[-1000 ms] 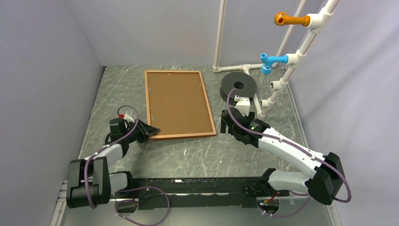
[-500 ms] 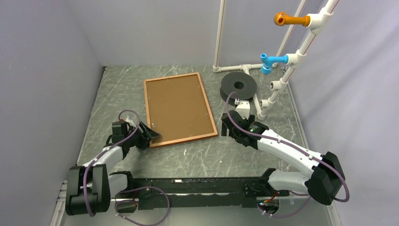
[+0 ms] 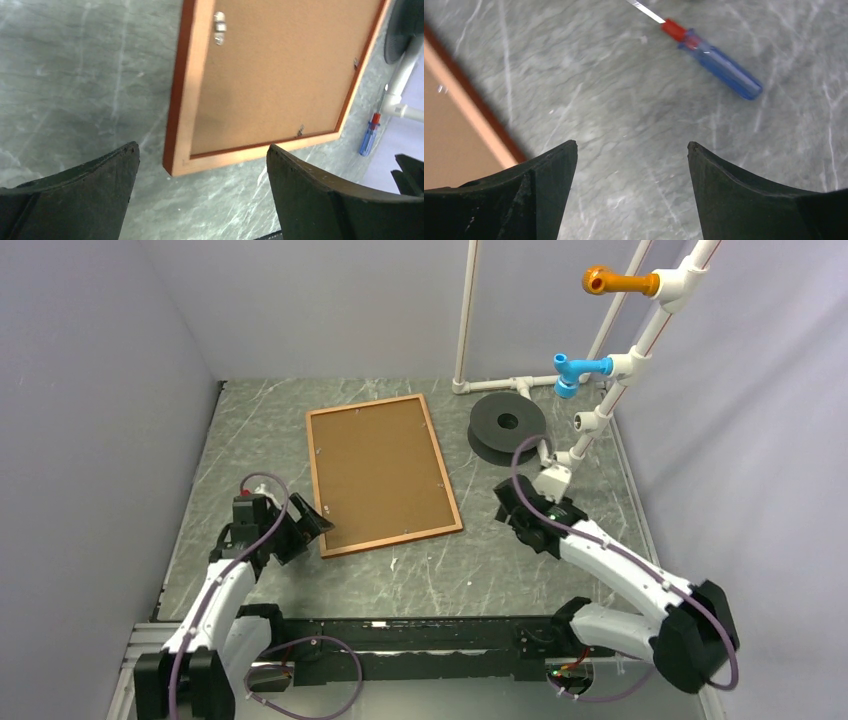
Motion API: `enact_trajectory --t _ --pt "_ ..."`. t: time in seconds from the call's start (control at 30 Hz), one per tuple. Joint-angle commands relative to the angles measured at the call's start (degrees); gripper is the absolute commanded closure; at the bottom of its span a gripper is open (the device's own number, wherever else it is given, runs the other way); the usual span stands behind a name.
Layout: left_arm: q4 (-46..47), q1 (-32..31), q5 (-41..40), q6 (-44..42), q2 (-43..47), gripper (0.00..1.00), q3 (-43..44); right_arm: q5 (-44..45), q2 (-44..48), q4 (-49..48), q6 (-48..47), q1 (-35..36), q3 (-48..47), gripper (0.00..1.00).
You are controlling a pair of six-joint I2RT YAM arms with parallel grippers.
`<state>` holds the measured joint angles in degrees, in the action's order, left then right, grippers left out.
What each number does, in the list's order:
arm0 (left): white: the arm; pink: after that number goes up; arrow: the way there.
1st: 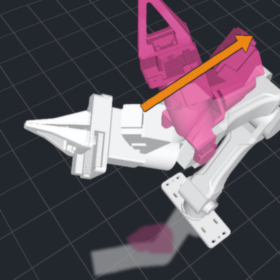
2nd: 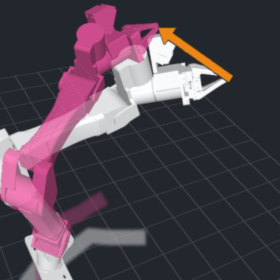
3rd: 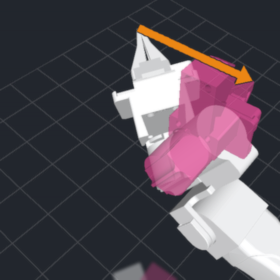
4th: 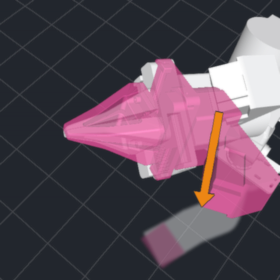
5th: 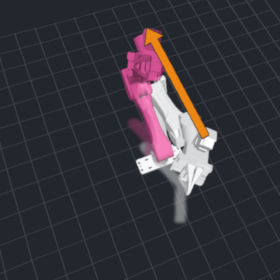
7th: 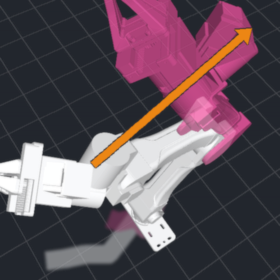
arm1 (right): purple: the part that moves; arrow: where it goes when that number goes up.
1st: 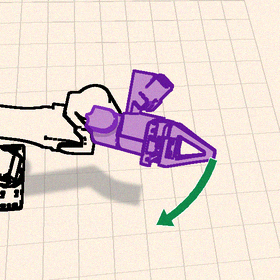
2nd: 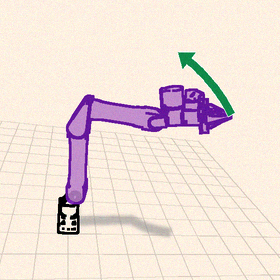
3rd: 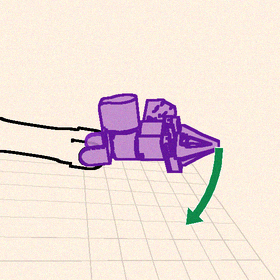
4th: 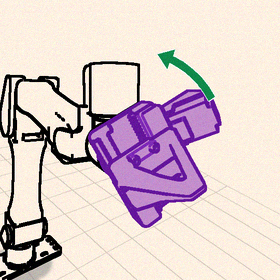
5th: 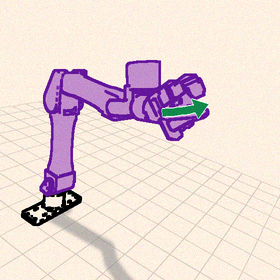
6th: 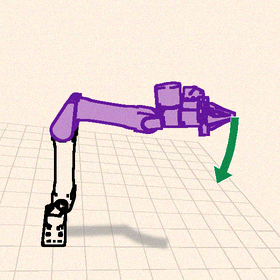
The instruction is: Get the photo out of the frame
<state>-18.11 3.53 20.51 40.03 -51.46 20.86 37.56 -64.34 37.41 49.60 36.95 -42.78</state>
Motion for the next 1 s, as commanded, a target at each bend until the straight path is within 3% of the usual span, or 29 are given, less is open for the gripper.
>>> enact_trajectory --t 0.0,0.17,0.33,0.6,0.8,0.97 --pt "-4.82 -5.77 -2.06 -1.48 6.12 0.01 4.38 4.24 10.55 -0.63 9.11 -4.36 6.54 0.17" --pt "-3.1 -19.3 -0.75 0.19 7.71 0.01 8.65 0.27 24.81 -9.0 8.77 -14.85 15.96 0.16" --pt "6.16 -30.2 3.38 3.28 7.82 0.02 8.73 -5.34 28.08 -16.9 2.07 -25.7 19.86 0.01" --pt "15.19 -36.24 6.29 4.43 7.11 0.02 5.6 -38.49 11.23 -33.32 -11.29 -50.94 20.42 0.03" --pt "15.19 -36.39 7.39 3.71 9.48 0.02 3.19 -42.44 -0.1 -36.06 -13.8 -52.57 17.47 0.02" --pt "11.97 -36.33 6.37 2.23 11.46 0.02 4.23 -47.48 -3.88 -37.01 -12.55 -52.36 19.74 0.04"
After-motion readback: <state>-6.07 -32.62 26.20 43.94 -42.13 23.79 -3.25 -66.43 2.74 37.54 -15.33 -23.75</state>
